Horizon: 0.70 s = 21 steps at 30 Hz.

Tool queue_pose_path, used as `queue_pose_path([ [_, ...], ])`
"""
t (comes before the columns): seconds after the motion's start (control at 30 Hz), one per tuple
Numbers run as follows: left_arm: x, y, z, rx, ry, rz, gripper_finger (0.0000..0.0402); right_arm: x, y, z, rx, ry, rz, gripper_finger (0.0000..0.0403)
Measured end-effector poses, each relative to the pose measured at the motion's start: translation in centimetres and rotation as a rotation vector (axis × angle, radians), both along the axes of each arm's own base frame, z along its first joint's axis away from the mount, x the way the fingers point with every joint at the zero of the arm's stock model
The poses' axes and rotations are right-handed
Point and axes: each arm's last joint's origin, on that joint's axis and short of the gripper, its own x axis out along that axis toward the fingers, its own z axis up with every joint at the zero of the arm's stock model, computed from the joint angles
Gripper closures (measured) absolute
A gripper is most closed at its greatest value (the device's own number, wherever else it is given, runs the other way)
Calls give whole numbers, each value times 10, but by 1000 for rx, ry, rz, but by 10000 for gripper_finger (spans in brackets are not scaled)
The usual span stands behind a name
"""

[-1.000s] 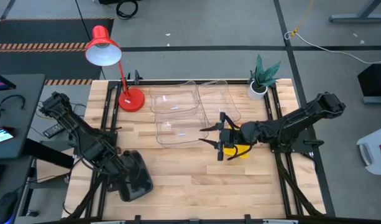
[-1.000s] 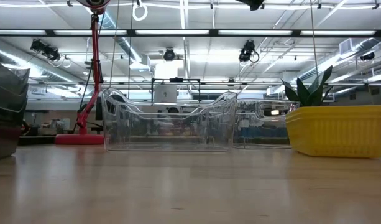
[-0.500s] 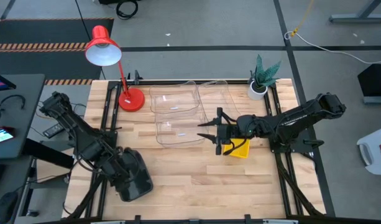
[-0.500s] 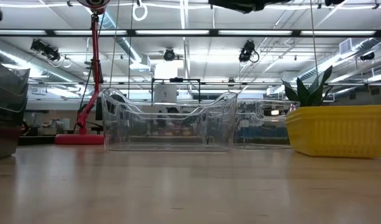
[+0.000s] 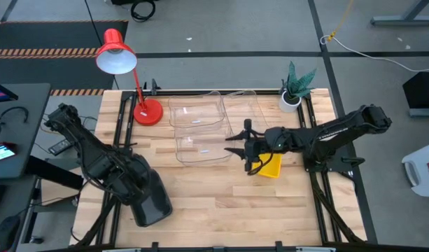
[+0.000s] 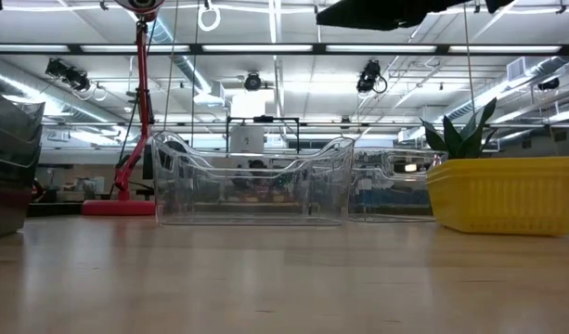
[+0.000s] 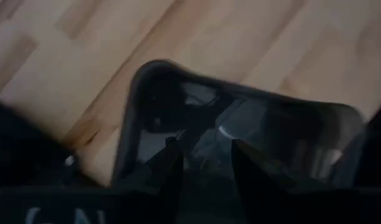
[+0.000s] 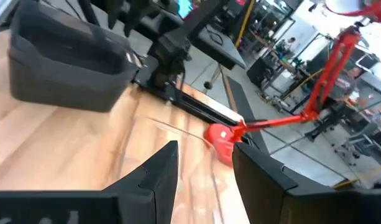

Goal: Stack baskets by color
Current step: Stack the bottom transparent bin on top of the top transparent bin

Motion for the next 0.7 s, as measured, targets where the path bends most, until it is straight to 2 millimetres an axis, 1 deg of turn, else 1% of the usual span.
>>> queue_pose_path([
  [0.17,-2,1,-1,-7,33,34,259,-9,-11,8,34,23,31,245],
  [0.27,-3,2,-5,8,42,38,247,-11,-15,10,72,32,76,245],
  [0.4,-5,6,-18,63,78,42,204,-11,-18,6,95,69,110,245],
  [0.57,-7,12,-20,103,120,55,145,-11,-20,6,96,74,109,245],
  [0.7,-10,14,-24,120,165,44,129,-11,-20,6,107,74,113,245],
])
